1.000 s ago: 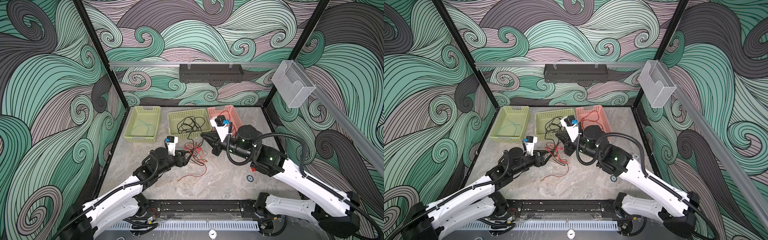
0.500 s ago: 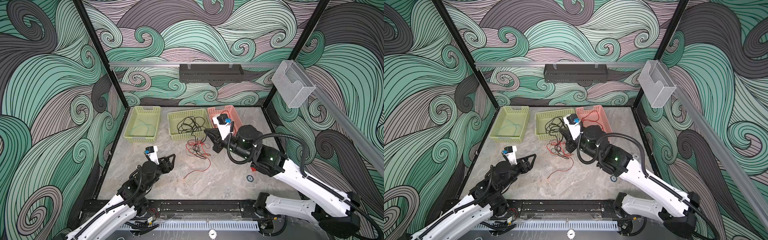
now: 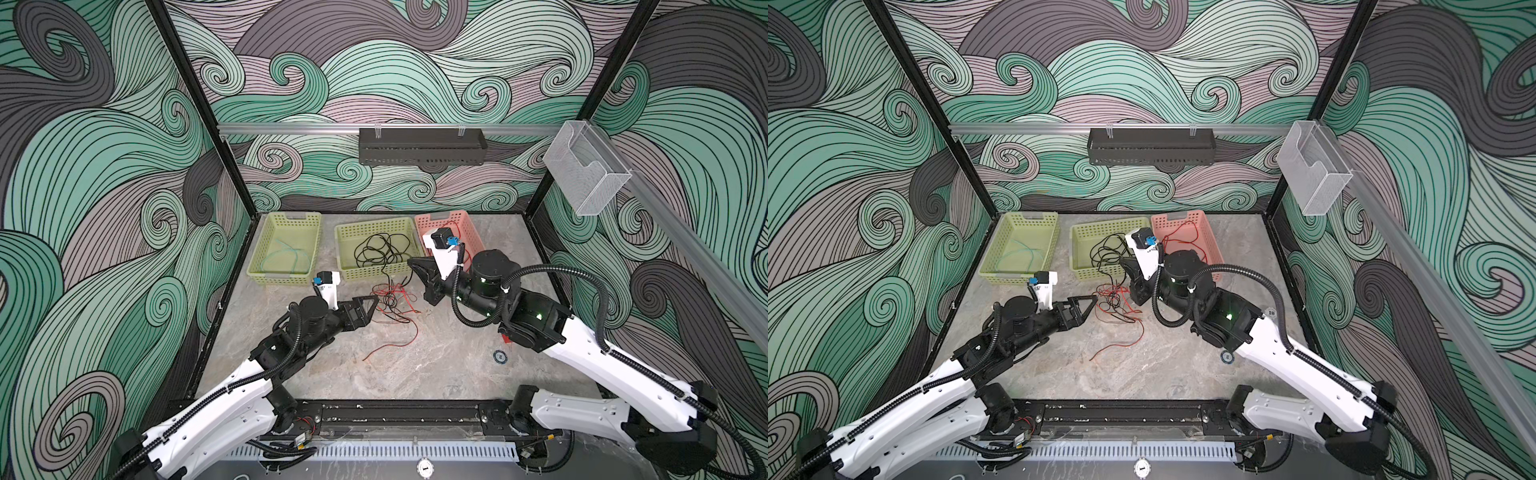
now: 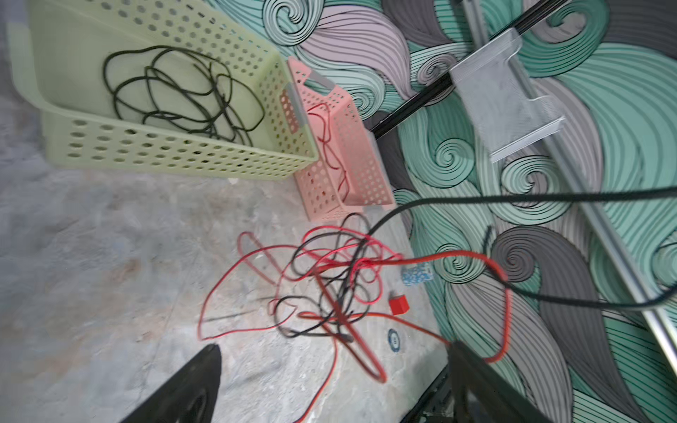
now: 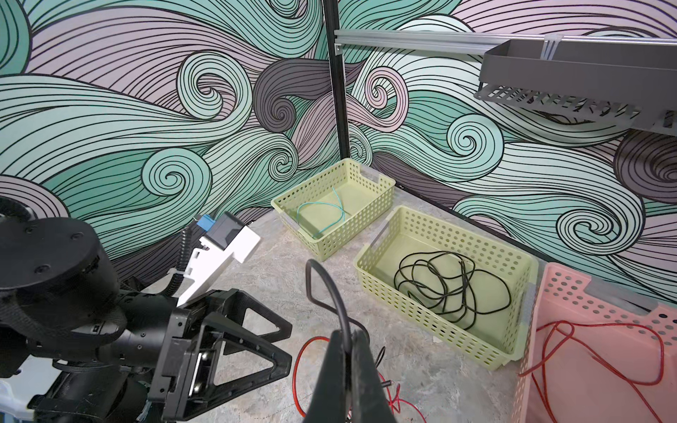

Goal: Untangle and sort cables by color
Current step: Untie the cable.

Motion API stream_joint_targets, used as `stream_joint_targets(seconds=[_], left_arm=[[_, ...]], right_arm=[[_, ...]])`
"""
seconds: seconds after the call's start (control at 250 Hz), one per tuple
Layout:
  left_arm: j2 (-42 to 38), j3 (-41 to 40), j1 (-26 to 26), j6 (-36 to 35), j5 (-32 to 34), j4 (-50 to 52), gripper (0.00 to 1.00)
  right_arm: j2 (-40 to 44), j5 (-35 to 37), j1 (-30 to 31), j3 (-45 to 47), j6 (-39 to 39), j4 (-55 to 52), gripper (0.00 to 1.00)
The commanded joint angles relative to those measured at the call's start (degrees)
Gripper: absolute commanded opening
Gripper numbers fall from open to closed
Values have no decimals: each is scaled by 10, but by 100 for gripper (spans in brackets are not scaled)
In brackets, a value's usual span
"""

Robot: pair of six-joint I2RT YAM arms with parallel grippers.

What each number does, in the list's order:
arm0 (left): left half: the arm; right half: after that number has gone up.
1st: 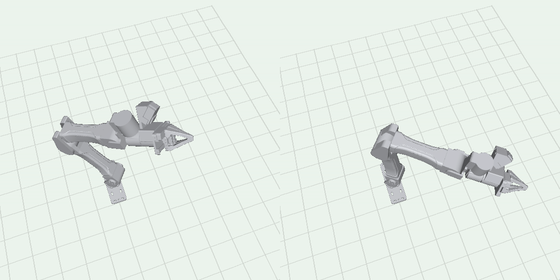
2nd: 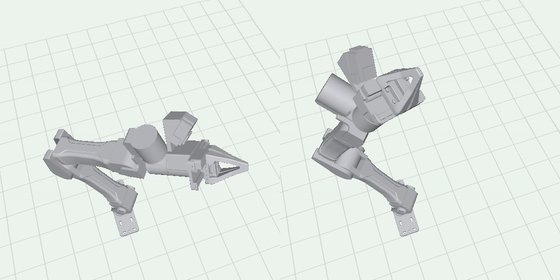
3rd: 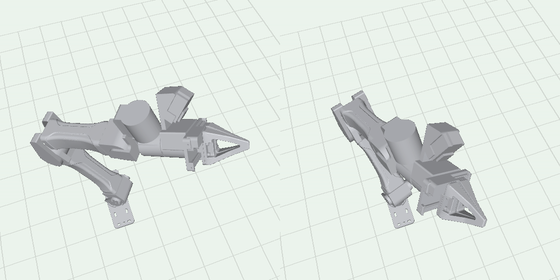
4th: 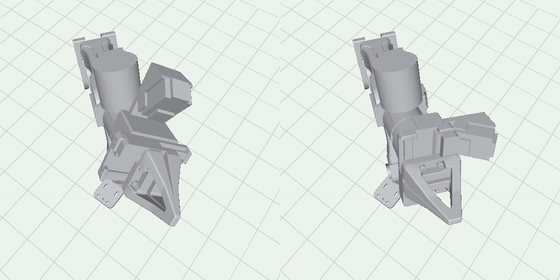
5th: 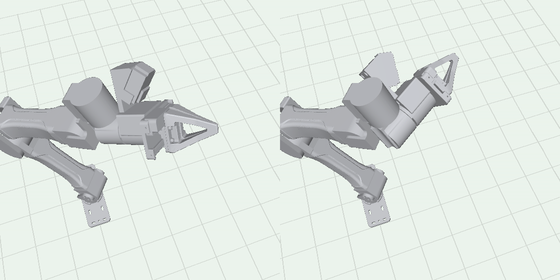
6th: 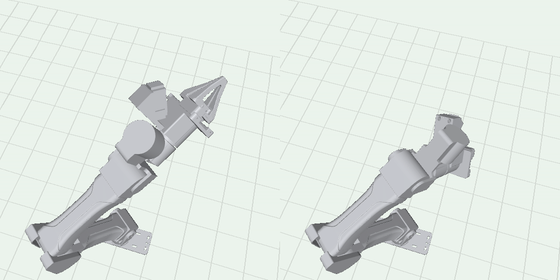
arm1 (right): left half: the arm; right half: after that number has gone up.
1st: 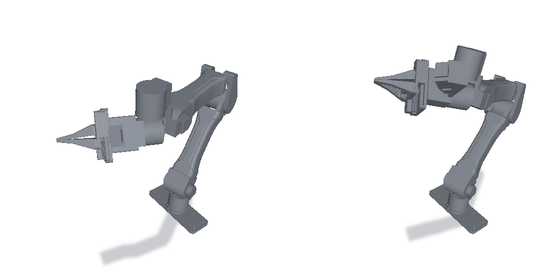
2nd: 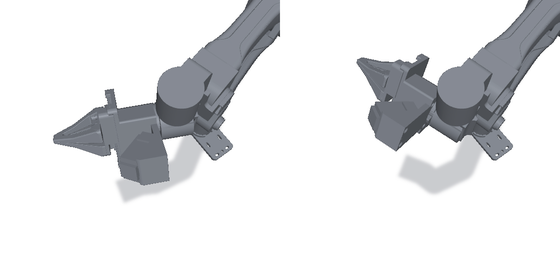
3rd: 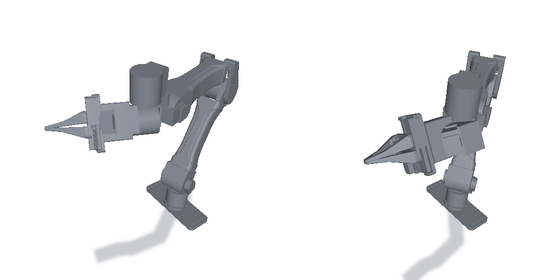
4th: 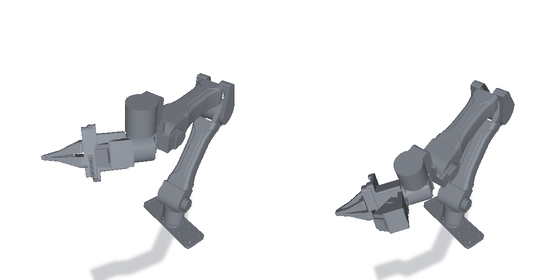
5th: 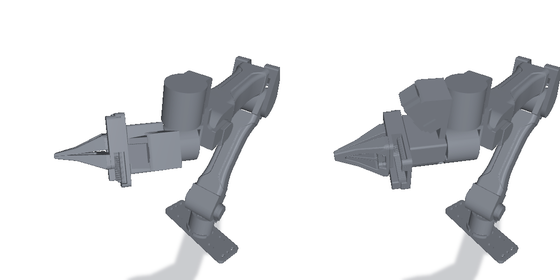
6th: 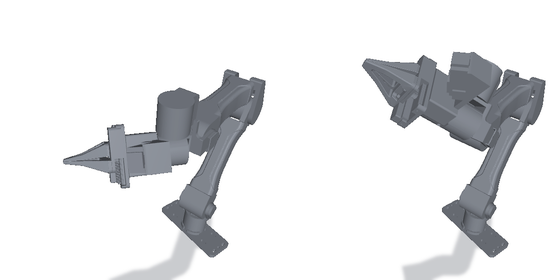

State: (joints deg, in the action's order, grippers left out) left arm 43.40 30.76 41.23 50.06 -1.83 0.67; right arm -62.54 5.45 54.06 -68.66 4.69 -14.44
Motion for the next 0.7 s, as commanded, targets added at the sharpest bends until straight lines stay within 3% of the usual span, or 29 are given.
stream_joint_targets(seconds=[0.0,0.148,0.264,0.444,0.535,0.583,0.695], left_arm=[[37,8,3,28,-27,-52,94],[102,-16,3,37,-32,-115,94],[154,-13,5,26,-48,-166,88],[224,-7,12,15,-65,-231,45],[233,-18,14,16,-60,-256,20],[230,-18,14,12,-50,-239,1],[209,-17,15,-4,-21,-186,0]], right_arm=[[3,-12,3,1,18,13,0],[4,-36,3,2,38,24,0],[2,-56,4,9,59,41,0],[9,-49,3,14,62,46,0],[20,-32,3,15,53,40,0],[27,-15,3,16,43,34,0],[47,54,-5,12,7,14,0]])
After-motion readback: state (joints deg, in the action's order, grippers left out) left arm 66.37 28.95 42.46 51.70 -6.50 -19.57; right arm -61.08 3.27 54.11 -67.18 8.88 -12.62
